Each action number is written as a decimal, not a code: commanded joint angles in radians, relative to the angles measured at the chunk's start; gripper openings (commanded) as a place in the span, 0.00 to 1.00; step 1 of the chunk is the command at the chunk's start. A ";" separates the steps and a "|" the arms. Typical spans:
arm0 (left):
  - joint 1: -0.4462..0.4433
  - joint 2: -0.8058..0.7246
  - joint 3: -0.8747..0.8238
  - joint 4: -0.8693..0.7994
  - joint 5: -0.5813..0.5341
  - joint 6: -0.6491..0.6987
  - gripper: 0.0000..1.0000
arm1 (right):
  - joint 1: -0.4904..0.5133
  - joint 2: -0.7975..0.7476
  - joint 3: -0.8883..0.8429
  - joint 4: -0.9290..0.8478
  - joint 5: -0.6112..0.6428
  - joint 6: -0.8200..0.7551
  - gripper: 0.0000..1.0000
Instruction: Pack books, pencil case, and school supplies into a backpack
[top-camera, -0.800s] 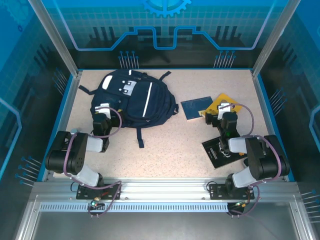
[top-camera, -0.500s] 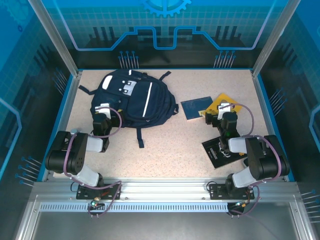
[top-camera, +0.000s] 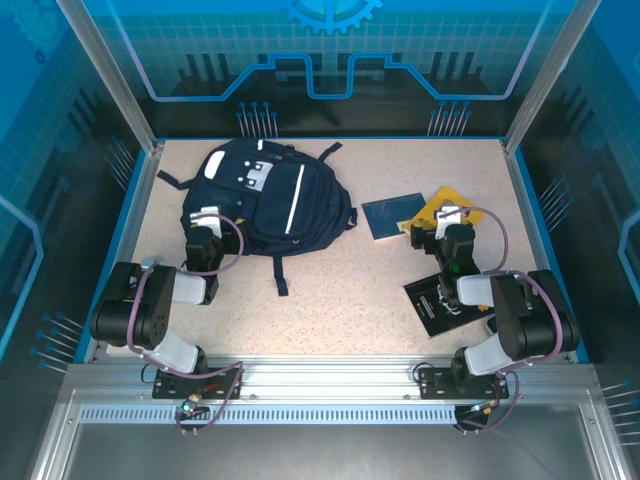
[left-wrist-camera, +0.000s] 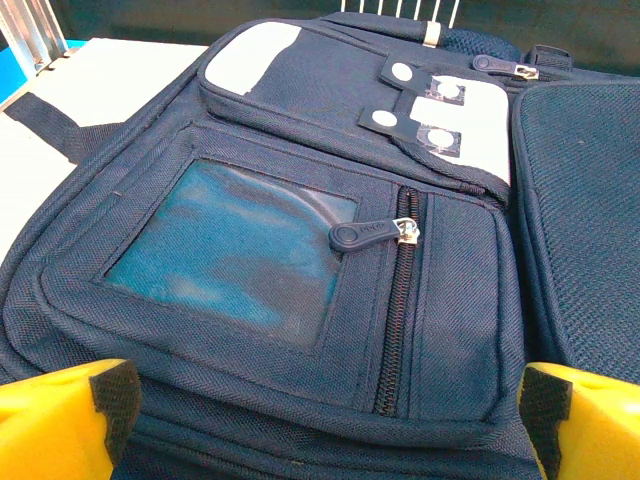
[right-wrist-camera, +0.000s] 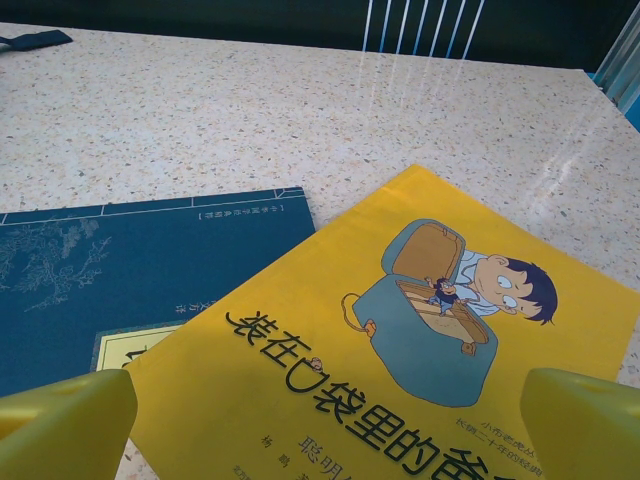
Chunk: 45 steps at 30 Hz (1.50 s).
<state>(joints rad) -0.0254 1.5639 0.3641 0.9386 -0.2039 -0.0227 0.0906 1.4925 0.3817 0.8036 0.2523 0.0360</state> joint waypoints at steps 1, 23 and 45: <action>-0.002 -0.042 -0.005 0.003 -0.005 0.008 0.99 | -0.006 -0.023 0.032 -0.039 -0.042 -0.010 1.00; -0.128 -0.269 0.585 -1.051 0.161 -0.499 0.99 | 0.018 -0.203 0.576 -1.034 -0.345 0.368 1.00; -0.448 0.600 1.305 -1.374 0.247 -0.611 0.80 | 0.051 -0.023 0.650 -1.114 -0.393 0.514 0.99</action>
<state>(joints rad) -0.4725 2.1517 1.6768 -0.3264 -0.0063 -0.6090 0.1291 1.4612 1.0046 -0.2646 -0.1581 0.5293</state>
